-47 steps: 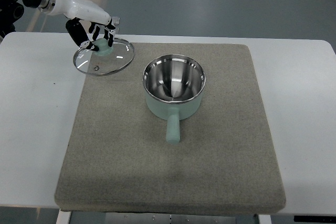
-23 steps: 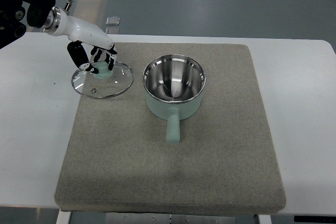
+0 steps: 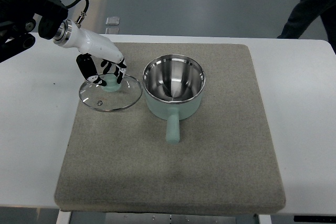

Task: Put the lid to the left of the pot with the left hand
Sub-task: 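Lower the lid onto the mat beside the pot, away from the handle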

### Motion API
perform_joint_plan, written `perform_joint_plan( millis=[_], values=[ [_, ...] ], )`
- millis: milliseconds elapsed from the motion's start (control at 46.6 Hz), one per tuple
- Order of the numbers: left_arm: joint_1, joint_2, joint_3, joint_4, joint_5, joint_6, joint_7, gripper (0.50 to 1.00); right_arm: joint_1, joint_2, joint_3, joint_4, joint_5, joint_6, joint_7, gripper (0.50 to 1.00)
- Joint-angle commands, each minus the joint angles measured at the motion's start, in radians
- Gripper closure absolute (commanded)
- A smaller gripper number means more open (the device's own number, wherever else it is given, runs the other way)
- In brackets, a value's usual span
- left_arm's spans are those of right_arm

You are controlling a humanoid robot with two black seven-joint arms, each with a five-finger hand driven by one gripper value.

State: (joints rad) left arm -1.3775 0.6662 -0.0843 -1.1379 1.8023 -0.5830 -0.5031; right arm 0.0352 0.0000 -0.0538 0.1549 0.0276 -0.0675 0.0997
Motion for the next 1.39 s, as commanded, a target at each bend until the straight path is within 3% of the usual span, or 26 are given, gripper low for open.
perform_joint_plan(
  millis=[0, 643, 858, 1372],
  values=[
    [0.002, 0.004, 0.006, 0.009, 0.002, 0.000, 0.000, 1.000, 0.000, 0.000, 0.000, 0.000, 0.000, 0.000, 0.000, 0.579],
    [0.048, 0.001, -0.011, 0.122, 0.000, 0.064, 0.014, 1.000, 0.000, 0.000, 0.000, 0.000, 0.000, 0.000, 0.000, 0.579],
    [0.064, -0.005, -0.008, 0.145, 0.006, 0.195, 0.017, 1.000, 0.000, 0.000, 0.000, 0.000, 0.000, 0.000, 0.000, 0.579],
    [0.100, -0.013, -0.002, 0.155, 0.005, 0.235, 0.031, 1.000, 0.000, 0.000, 0.000, 0.000, 0.000, 0.000, 0.000, 0.579]
  ],
)
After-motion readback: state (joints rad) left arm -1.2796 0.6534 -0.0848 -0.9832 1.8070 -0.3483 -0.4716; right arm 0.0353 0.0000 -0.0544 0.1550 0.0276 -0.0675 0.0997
